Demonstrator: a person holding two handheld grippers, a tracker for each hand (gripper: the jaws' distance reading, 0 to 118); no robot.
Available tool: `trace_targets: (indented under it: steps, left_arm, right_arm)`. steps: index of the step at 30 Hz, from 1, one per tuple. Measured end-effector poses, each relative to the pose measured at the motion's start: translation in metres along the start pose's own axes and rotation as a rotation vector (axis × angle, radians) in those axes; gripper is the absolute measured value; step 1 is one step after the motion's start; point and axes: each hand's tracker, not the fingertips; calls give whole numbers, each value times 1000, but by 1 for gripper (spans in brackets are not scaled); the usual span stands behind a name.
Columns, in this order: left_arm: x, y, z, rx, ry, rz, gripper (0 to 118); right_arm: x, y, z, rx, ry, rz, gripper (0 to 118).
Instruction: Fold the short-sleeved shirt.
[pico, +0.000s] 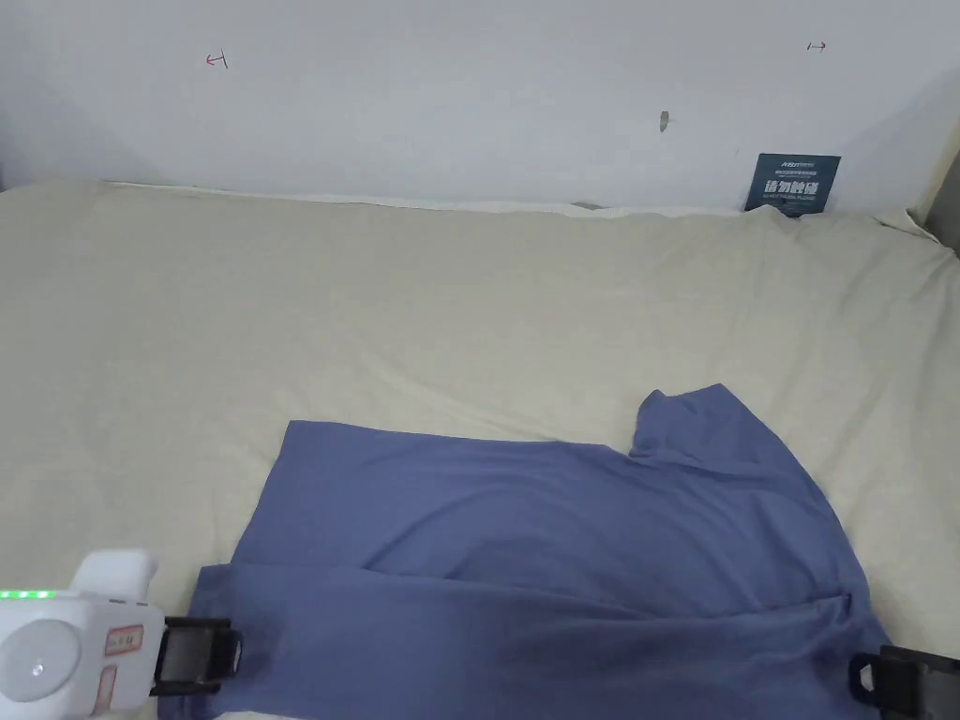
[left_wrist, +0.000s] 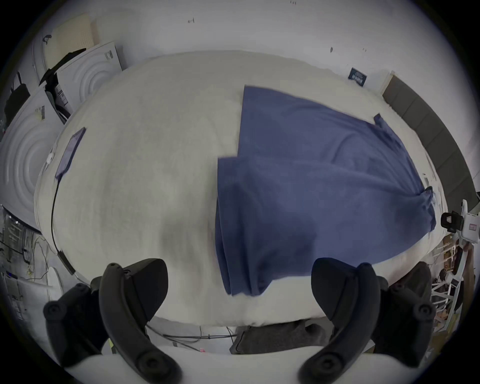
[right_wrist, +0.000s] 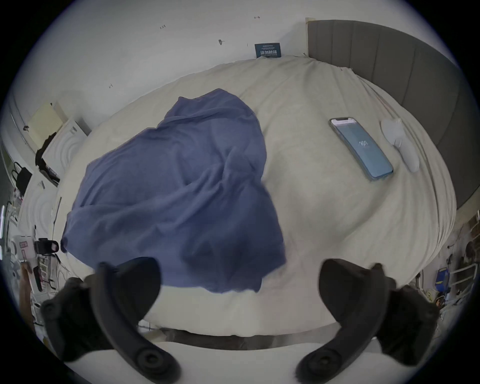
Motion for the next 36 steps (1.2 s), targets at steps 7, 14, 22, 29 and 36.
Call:
trace_targets:
  steps: [7,14,22,29,36]
  left_arm:
    - [15,113,-52,18,-79,50,0]
    - [22,219,-138,-4,-40,-23,54]
    - [25,237,-161,-36,-70,-51,25]
    - [30,232,-164,-15,-97,9,0]
    - [35,231,-166,-43,-83,-15,0]
  right_arm:
    - [-45,80,-13,61,47,13,0]
    - [-54,145,-82,39,-15,48,0]
    - [-33,181,-117,11,-85,81,0]
    - [-20,210,-129,-2,-69,69,115]
    - [-22,207,-164,-138,-114,166,5]
